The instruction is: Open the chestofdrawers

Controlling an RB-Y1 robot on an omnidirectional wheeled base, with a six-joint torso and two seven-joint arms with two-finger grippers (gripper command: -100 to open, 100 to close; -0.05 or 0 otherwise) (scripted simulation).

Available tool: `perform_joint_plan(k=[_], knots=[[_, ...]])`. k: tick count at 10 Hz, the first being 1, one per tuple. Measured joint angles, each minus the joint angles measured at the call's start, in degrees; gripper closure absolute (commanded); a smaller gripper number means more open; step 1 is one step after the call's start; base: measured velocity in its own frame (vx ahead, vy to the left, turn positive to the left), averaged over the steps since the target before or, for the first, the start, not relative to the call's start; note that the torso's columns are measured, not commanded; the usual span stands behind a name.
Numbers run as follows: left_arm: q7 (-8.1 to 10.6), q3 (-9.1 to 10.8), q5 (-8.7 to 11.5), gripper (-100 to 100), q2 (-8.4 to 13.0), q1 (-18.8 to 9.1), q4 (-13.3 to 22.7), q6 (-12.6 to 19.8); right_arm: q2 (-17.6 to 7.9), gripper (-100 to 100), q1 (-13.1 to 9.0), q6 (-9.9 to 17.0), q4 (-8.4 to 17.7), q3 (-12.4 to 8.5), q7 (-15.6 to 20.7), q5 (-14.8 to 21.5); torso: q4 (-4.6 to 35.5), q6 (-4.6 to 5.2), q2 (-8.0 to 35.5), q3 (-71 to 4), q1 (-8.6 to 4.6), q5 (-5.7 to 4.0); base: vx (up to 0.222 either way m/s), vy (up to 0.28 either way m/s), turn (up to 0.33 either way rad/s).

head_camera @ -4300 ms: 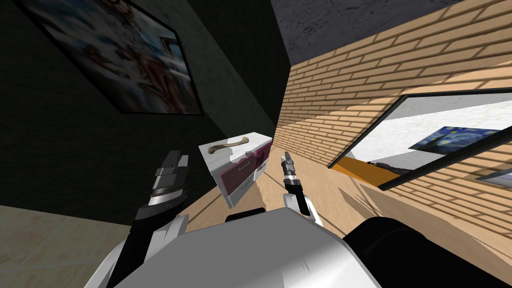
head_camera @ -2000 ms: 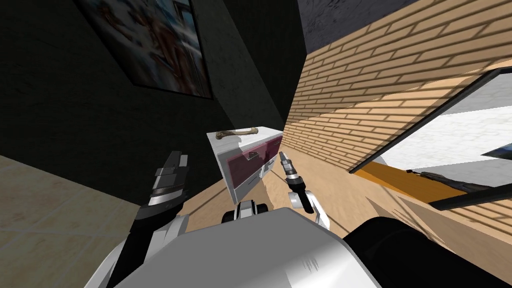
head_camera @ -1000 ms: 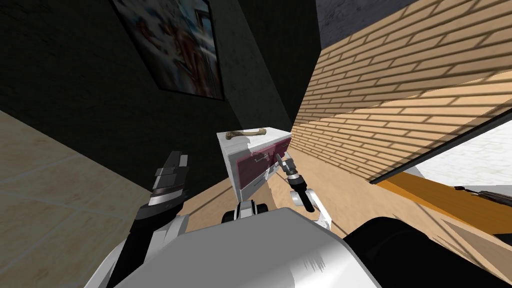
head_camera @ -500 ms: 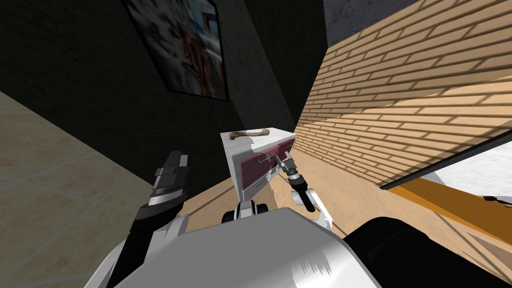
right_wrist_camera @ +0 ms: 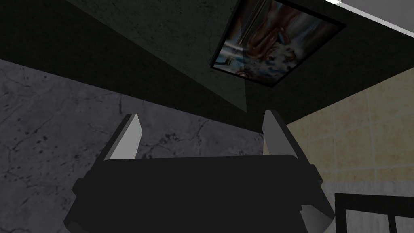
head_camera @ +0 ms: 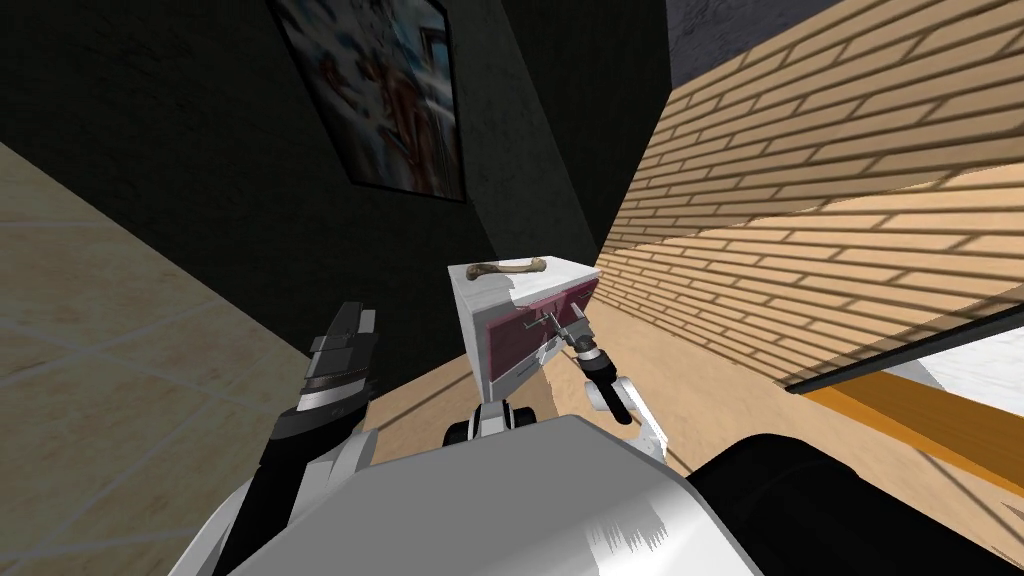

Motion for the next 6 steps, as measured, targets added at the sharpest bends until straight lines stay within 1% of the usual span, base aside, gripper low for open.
perform_joint_plan(k=[2,3,6], knots=[[0.0,0.0,0.0,0,0.0,0.0,0.0,0.0,-0.2,-100,-0.1,-1.3,0.8,-0.9,3.3,1.5,0.0,0.02,0.0,0.0,0.04,0.02,0.025,0.025,0.079],[0.0,0.0,0.0,0,0.0,0.0,0.0,0.0,-0.2,-100,-0.1,-1.8,1.1,-1.2,4.9,2.0,0.0,0.04,0.0,0.0,0.02,0.02,0.014,0.013,-0.009],[0.0,0.0,0.0,0,0.0,0.0,0.0,0.0,-0.3,-100,-0.2,-3.1,2.0,-2.0,9.2,3.6,0.0,0.03,0.0,0.0,0.02,0.02,0.022,0.025,0.087]])
